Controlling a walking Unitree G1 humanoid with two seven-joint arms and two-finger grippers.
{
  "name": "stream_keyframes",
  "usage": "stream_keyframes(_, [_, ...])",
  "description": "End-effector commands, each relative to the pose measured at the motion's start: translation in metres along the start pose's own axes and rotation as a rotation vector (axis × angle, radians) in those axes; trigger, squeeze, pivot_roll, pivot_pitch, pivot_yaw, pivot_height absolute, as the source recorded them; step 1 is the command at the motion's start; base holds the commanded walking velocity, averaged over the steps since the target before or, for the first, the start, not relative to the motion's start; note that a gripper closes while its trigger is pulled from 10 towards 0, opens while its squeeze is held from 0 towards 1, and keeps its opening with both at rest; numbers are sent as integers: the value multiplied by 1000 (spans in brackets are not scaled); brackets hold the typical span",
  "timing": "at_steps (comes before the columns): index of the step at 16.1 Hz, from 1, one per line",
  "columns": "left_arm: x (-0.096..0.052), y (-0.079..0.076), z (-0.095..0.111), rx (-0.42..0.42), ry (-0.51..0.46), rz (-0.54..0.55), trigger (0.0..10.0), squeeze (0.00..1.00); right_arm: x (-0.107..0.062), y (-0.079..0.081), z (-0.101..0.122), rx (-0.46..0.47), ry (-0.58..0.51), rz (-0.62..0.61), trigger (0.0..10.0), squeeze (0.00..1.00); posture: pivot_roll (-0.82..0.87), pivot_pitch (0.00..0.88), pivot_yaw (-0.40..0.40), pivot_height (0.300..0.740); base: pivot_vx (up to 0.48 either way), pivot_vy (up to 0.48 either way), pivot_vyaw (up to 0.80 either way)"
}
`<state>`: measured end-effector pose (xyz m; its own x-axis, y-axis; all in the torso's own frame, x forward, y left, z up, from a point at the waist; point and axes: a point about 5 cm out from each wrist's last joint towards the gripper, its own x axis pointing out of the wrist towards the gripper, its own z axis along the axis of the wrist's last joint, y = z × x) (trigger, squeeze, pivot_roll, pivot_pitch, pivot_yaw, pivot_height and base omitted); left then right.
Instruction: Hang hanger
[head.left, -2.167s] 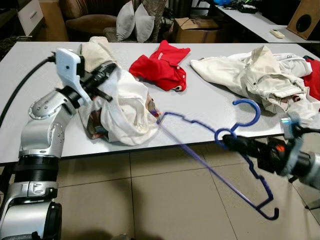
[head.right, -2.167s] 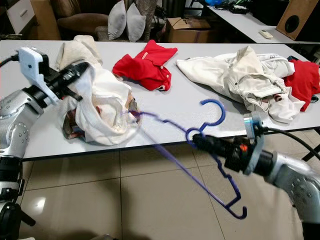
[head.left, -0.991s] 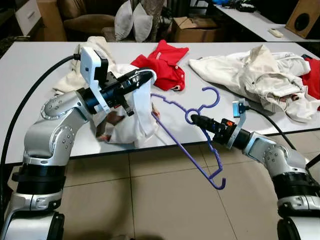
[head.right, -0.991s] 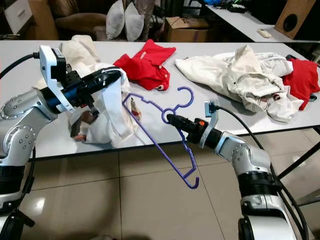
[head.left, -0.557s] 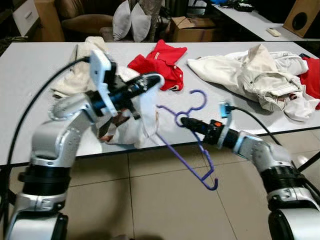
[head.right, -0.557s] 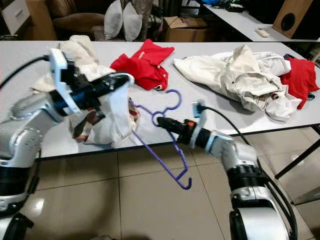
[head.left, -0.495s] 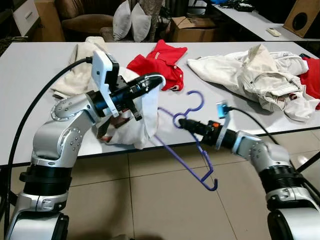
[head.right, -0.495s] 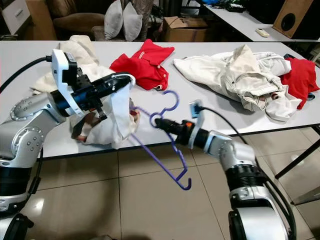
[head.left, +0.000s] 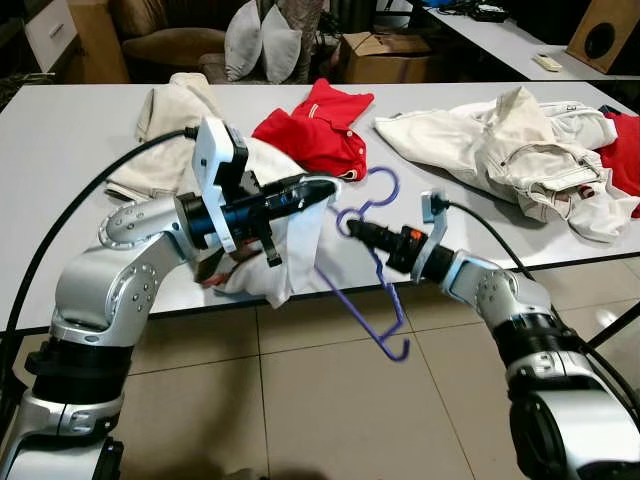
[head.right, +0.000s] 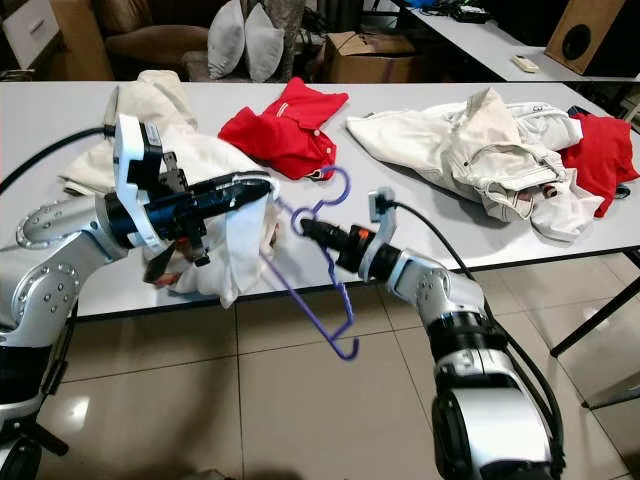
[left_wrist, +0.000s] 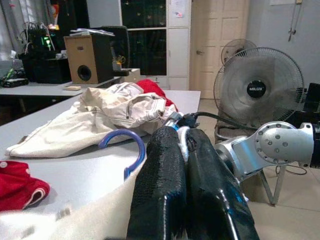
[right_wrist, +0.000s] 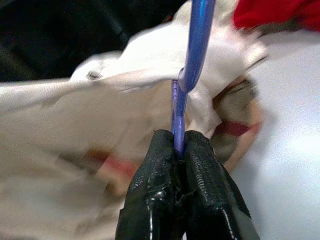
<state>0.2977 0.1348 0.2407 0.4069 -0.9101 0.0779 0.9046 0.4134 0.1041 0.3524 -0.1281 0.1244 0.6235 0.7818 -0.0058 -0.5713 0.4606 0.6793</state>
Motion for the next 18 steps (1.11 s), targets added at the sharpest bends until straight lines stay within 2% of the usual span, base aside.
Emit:
stream_keyframes(1, [-1,2,3,21,10,20,0,0,-3,-6,11,28,-85,-64,10000,0,-83,0,-35,740,0,0,0])
stream_keyframes(2, [-2,5,3,24,13,41,0,0,-4,-8,14,53,-122,-84,10000,0,-84,0,-33,740,0,0,0])
stream_keyframes(4, [-5,9,-4,31,61,90,0,0,-3,-10,23,228,-292,-112,10000,0,-90,0,-24,740,0,0,0])
stream_keyframes(5, [-5,9,-6,32,69,94,0,0,-2,-9,23,255,-311,-111,10000,0,-90,0,-24,740,0,0,0])
stream_keyframes(6, [-3,7,-18,24,125,86,0,0,9,-2,17,371,-363,-82,10000,0,-97,0,-6,740,0,0,0])
stream_keyframes(7, [-3,6,-21,21,140,84,0,0,12,0,16,400,-374,-74,10000,0,-97,0,-6,740,0,0,0])
stream_keyframes(9, [-3,5,-30,4,181,69,0,0,26,11,12,528,-425,-24,10000,0,-102,0,7,740,0,0,0])
stream_keyframes(12, [-11,3,-35,-31,203,55,0,0,35,17,14,643,-478,-18,10000,0,-100,0,-2,740,0,0,0])
stream_keyframes(14, [-13,3,-36,-45,206,54,0,0,37,18,15,663,-486,-17,10000,0,-99,0,-5,740,0,0,0])
stream_keyframes(16, [-19,-4,-35,-108,174,14,0,0,40,19,19,686,-505,-35,10000,0,-95,0,-18,740,0,0,0])
stream_keyframes(18, [-24,-12,-40,-151,211,-39,0,0,40,18,25,733,-544,-56,10000,0,-94,0,-21,740,0,0,0])
